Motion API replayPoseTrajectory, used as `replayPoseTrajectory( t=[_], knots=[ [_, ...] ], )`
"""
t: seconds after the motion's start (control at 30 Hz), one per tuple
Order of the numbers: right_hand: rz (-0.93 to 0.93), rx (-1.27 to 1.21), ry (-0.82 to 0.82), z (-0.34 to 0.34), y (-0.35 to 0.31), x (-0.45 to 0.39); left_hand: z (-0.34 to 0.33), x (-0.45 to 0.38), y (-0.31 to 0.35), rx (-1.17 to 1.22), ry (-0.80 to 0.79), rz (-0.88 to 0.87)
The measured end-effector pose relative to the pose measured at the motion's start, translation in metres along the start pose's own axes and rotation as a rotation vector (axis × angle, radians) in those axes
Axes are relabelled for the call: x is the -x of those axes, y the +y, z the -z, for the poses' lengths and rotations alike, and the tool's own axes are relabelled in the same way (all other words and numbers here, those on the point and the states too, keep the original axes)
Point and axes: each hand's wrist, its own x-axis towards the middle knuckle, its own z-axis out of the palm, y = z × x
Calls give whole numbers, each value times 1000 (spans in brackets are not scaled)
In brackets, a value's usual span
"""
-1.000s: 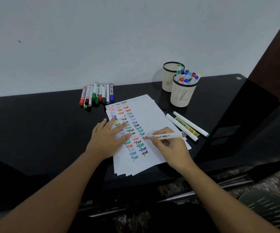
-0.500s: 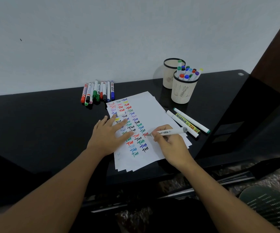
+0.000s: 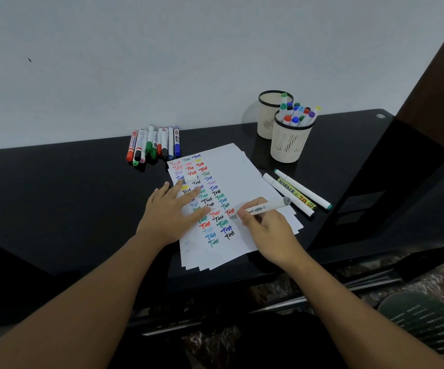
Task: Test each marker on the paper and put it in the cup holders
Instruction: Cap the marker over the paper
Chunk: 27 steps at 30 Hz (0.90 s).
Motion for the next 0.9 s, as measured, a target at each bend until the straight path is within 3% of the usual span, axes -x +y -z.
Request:
replayPoseTrajectory(
  t=[0.9],
  knots=[
    [13,-3,53,0,-2,1,-3,-1,-3,23,23,-1]
  ],
)
